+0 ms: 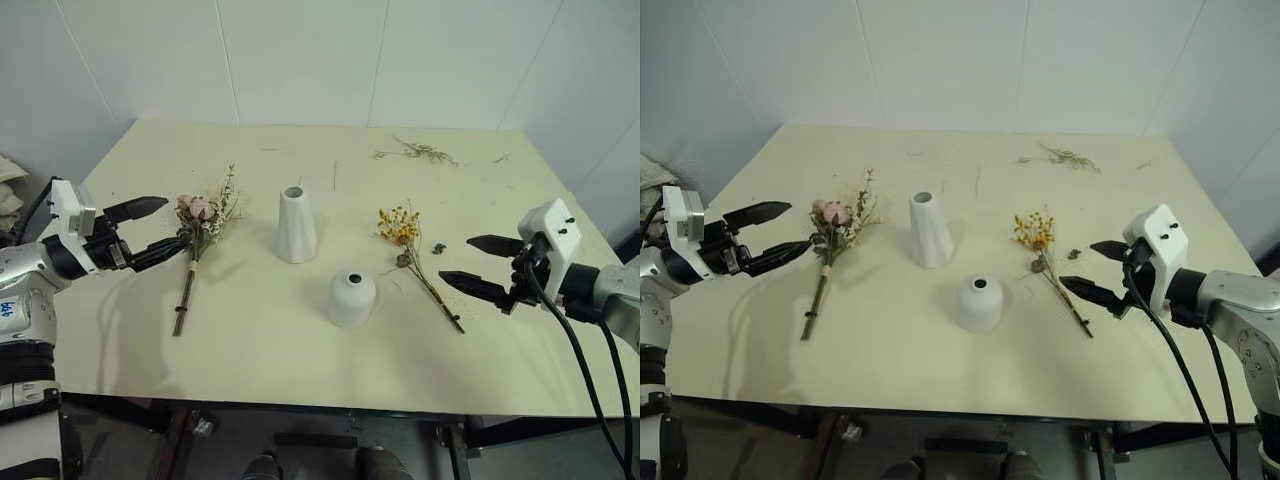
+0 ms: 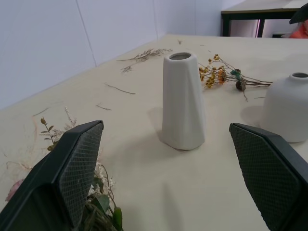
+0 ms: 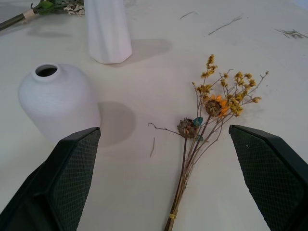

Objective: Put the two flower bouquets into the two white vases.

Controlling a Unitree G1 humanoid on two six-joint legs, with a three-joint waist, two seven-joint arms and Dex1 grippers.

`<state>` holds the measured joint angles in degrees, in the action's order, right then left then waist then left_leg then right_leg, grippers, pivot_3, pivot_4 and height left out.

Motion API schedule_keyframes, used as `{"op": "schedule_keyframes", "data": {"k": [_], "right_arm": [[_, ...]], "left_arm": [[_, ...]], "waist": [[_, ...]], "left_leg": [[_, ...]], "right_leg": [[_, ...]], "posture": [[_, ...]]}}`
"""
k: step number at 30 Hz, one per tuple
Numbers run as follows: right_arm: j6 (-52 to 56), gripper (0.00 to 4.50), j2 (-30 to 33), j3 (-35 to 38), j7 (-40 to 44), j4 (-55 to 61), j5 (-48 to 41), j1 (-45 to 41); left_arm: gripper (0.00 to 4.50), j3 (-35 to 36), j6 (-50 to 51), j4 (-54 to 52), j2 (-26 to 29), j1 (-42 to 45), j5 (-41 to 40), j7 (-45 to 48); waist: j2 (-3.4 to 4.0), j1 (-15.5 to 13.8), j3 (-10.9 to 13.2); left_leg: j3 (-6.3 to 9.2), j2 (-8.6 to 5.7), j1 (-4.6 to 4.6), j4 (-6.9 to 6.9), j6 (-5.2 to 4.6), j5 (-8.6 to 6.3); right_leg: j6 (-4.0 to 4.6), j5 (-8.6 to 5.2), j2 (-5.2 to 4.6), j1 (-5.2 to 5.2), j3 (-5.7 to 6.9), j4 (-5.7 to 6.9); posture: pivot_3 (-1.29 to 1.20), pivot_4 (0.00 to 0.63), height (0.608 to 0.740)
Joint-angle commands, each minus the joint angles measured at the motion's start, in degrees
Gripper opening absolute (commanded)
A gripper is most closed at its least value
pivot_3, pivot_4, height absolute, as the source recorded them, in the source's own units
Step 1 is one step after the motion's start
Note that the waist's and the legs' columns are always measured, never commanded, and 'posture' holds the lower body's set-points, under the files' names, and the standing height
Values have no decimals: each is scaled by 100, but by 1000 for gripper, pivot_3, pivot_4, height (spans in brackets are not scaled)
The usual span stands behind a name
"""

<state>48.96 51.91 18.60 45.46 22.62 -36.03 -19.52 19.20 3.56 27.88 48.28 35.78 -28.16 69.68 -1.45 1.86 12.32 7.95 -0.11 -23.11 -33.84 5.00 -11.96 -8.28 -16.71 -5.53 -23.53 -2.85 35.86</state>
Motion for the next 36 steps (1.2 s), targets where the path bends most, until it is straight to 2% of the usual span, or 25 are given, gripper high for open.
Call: {"op": "schedule_keyframes", "data": {"k": [1, 9, 15, 17, 20, 22, 24, 30, 36], "right_arm": [[-24, 4500, 109, 190, 18, 201, -179, -108], [-194, 4500, -16, -141, 56, -27, -184, -537], [-475, 4500, -167, -300, 101, 48, -124, -435], [-872, 4500, -321, -382, 287, -188, -63, -519], [-1642, 4500, -325, -678, 859, -609, 261, -525], [-1935, 4500, -542, -617, 1128, -816, 73, -612], [-2096, 4500, -725, -574, 1264, -941, -75, -695], [-2436, 4500, -684, -834, 1480, -1462, 338, -1075], [-2521, 4500, -733, -977, 1513, -1624, 447, -1224]], "left_arm": [[4485, 103, -89, -68, 35, 22, -33, 16], [4485, 104, -81, -149, -57, -43, -24, -124], [4485, 237, 16, -279, -78, -62, -37, -479], [4485, 381, 368, -559, -22, -201, 50, -1152], [4485, 464, 1544, -1479, -118, -481, 75, -2482], [4485, 398, 2040, -1793, -153, -457, 205, -3125], [4485, 339, 2392, -1984, -122, -496, 288, -3420], [4485, 159, 3979, -2908, -225, -735, 167, -4116], [4485, -186, 5175, -2989, -618, -341, 367, -4996]], "waist": [[0, -5, 0], [0, -17, 0], [-1, -24, 0], [-2, -13, -1], [-2, 12, -1], [-3, -2, -1], [-5, -11, -2], [-5, -8, -2], [-5, -20, -2]], "left_leg": [[-1, 0, 0, 0, 0, 0], [-10, 0, 0, -1, -1, 0], [-12, -1, -2, -2, -2, -1], [-13, -1, -3, -1, -3, -2], [-25, -1, 2, -2, -5, -3], [-35, -2, 4, -5, -6, -3], [-36, -2, 4, -13, -6, -3], [-51, -2, 5, -19, -5, -3], [-52, -2, 6, -20, -5, -3]], "right_leg": [[-1, 0, 0, 0, -2, 0], [-7, 4, -1, -1, -11, -2], [-11, 7, 0, -1, -14, -7], [-13, 8, 0, -1, -15, -8], [-21, 12, 0, -2, -30, -6], [-29, 16, 0, -2, -42, -6], [-31, 18, 3, -1, -44, -3], [-29, 26, 3, -2, -55, -8], [-29, 26, 3, -2, -55, -7]], "posture": [[0, 150, 740], [0, 150, 740], [0, 150, 740], [0, 150, 740], [0, 150, 740], [0, 150, 740], [0, 150, 740], [0, 150, 740], [0, 150, 740]]}}
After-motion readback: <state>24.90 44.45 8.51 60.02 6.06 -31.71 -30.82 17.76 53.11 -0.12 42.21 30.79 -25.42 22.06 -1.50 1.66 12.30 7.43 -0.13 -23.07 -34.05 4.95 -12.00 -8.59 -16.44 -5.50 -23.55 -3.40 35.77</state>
